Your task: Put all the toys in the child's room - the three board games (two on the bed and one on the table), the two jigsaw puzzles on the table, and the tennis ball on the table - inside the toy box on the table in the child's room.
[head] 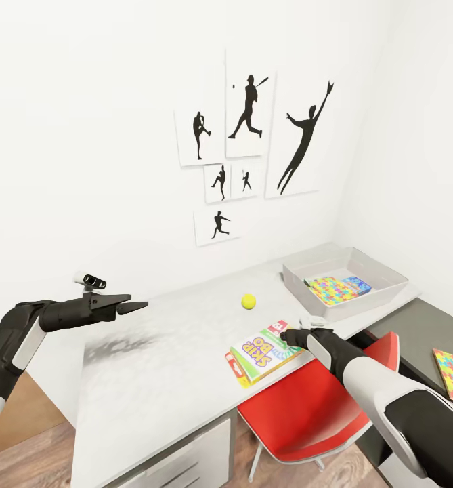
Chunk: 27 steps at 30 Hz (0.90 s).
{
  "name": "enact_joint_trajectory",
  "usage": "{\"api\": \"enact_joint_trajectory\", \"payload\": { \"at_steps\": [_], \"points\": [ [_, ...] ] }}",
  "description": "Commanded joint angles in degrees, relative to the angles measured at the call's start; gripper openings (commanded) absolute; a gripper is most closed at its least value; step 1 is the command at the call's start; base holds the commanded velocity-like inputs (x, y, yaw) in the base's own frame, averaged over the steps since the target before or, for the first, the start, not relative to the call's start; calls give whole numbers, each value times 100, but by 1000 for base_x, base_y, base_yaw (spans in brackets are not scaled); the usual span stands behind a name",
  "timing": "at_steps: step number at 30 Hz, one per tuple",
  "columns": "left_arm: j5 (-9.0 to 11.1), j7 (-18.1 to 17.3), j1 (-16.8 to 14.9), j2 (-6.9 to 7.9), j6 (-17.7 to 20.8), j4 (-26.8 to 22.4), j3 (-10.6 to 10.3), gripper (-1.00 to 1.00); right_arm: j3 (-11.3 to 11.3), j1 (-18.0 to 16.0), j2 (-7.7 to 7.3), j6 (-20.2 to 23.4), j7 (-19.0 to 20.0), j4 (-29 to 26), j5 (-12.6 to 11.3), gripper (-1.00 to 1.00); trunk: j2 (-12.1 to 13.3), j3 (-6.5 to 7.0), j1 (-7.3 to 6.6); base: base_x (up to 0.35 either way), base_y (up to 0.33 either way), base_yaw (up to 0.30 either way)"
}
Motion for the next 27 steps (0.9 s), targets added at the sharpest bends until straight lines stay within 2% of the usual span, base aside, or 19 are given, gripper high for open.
{"api": "enact_joint_trajectory", "payload": {
  "at_steps": [1, 27],
  "points": [
    [2, -28, -5, 6, 61, 1, -14, 100, 41, -3, -5, 29, -19, -13, -42, 100, -6, -8, 1, 0, 3, 0],
    [2, -28, -5, -3, 61, 1, -20, 100, 44, -3, -41, 36, -15, -13, -50, 100, -6, -8, 1, -17, 0, 0]
  ]
}}
